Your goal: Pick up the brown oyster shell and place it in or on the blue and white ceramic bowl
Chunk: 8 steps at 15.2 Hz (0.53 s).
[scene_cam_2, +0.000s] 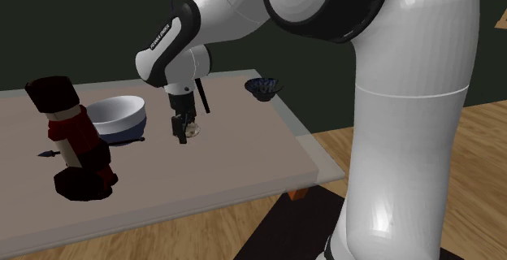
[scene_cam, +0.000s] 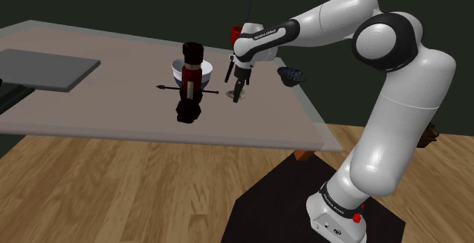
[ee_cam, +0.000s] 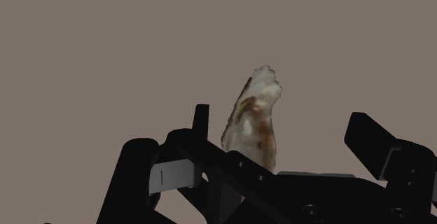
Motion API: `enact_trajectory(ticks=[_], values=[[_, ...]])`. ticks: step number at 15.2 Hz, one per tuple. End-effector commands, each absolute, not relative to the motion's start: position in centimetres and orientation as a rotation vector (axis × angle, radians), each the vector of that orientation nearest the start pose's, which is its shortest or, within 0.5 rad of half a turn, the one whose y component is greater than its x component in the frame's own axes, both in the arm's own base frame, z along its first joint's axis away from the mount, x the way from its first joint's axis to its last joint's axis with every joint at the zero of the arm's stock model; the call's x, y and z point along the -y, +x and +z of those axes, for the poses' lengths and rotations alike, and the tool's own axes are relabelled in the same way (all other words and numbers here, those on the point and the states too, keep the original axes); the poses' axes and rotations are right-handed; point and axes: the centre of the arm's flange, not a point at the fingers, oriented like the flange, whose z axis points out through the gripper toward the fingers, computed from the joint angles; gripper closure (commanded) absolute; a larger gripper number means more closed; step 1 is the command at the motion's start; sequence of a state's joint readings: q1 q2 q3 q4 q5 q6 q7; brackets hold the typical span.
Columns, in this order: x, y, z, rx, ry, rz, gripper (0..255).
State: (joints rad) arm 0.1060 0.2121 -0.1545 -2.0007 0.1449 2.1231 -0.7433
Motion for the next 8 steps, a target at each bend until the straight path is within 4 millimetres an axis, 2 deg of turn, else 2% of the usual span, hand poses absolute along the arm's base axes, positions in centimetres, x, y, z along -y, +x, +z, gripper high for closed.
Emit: enact_trajectory(ticks=[1, 5, 6, 8], values=[[1.94, 58.20, 34.72, 0.917, -2.885, 0.068, 0], [1.94, 58.20, 34.72, 0.917, -2.885, 0.068, 0], [1.94, 58.20, 34.72, 0.917, -2.885, 0.068, 255], [1.94, 58.20, 34.72, 0.917, -2.885, 0.068, 255]])
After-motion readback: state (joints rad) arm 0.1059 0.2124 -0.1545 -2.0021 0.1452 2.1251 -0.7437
